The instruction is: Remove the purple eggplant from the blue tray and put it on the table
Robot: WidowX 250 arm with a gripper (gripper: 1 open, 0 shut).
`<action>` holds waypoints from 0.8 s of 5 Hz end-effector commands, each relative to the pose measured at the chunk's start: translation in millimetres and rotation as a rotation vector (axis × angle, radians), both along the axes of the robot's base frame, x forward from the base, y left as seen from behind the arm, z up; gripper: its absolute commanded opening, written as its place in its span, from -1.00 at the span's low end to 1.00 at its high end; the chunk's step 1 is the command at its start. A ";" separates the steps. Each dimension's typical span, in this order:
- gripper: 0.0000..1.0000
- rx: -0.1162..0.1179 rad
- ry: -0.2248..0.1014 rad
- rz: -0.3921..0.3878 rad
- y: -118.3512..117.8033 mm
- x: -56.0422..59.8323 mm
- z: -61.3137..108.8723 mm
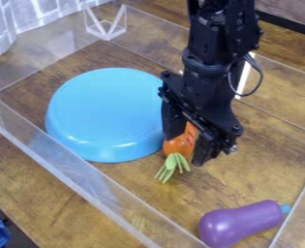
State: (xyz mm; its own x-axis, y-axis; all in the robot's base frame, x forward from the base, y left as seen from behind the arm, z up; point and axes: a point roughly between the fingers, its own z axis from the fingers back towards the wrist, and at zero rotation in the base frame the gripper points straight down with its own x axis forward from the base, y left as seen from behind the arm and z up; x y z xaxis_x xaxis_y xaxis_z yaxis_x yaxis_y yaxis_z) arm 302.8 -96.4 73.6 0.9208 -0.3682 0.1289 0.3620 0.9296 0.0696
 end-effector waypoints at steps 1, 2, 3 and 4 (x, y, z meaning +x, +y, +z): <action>1.00 -0.045 -0.105 0.018 -7.2 12.5 20.0; 1.00 -0.051 -0.128 0.032 -19.3 12.5 18.4; 1.00 -0.056 -0.143 0.046 -27.0 12.2 2.1; 1.00 -0.060 -0.152 0.050 -41.3 6.3 -20.8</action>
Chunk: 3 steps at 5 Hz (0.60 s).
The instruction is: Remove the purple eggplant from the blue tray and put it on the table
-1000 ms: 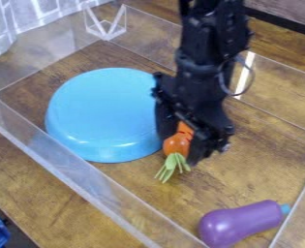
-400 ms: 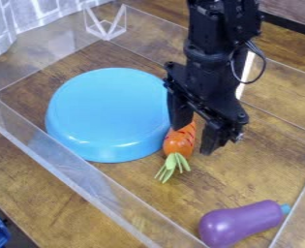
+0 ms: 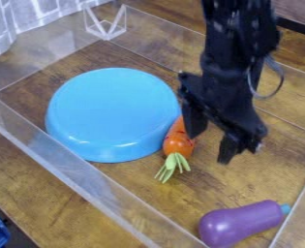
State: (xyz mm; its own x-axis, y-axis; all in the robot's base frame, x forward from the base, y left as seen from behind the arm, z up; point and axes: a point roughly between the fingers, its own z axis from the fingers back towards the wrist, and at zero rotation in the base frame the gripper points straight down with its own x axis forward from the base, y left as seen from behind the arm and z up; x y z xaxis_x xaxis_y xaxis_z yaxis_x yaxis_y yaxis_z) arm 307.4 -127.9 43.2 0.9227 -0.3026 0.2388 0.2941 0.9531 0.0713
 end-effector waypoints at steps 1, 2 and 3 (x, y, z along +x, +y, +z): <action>1.00 -0.027 -0.064 0.038 -28.6 -8.5 0.1; 1.00 -0.016 -0.083 0.100 -47.3 -11.2 -15.5; 1.00 -0.027 -0.079 0.178 -55.3 -10.6 -18.9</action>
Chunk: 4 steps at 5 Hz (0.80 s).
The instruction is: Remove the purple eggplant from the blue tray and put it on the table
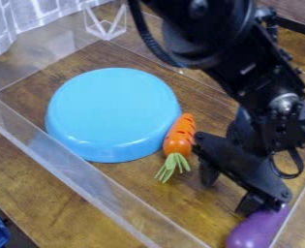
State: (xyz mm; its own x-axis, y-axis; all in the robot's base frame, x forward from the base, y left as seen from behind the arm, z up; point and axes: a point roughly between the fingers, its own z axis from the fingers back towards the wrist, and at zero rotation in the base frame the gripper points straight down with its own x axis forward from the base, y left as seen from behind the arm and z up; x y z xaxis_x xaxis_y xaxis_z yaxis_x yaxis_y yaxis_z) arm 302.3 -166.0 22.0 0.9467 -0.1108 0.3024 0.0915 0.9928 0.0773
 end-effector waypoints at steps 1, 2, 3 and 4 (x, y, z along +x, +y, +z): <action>1.00 -0.029 -0.004 -0.026 -21.8 -7.9 -0.7; 1.00 -0.033 0.001 -0.051 -20.9 -10.6 -2.7; 1.00 -0.038 0.007 -0.076 -19.7 -13.1 -5.0; 1.00 -0.044 0.011 -0.058 -8.0 -9.5 2.5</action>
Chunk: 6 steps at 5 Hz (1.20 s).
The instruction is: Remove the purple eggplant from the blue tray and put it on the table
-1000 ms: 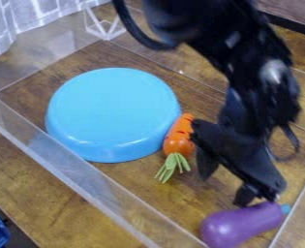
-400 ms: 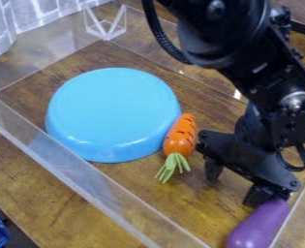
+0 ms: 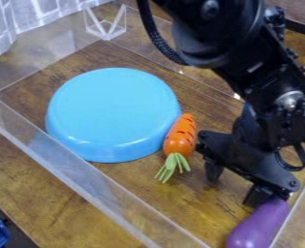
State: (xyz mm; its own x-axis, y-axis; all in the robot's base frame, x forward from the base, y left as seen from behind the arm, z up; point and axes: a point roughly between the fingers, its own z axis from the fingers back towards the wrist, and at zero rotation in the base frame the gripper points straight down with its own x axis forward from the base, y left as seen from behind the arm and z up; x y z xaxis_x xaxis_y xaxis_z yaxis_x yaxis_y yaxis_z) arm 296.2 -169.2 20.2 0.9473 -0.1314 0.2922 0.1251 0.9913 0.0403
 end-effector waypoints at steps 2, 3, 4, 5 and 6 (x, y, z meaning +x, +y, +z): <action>1.00 -0.026 0.009 -0.026 7.7 -3.6 11.3; 1.00 -0.033 0.021 -0.047 7.9 -7.2 10.9; 1.00 -0.042 0.031 -0.048 4.1 -14.3 10.4; 1.00 -0.052 0.043 -0.048 -0.3 -21.6 10.4; 1.00 -0.062 0.053 -0.048 -4.8 -28.2 9.9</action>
State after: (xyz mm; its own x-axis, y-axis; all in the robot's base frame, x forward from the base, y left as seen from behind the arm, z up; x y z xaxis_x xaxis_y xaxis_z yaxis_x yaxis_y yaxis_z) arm 275.3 -158.6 19.3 0.9654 -0.1352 0.2231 0.1400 0.9901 -0.0060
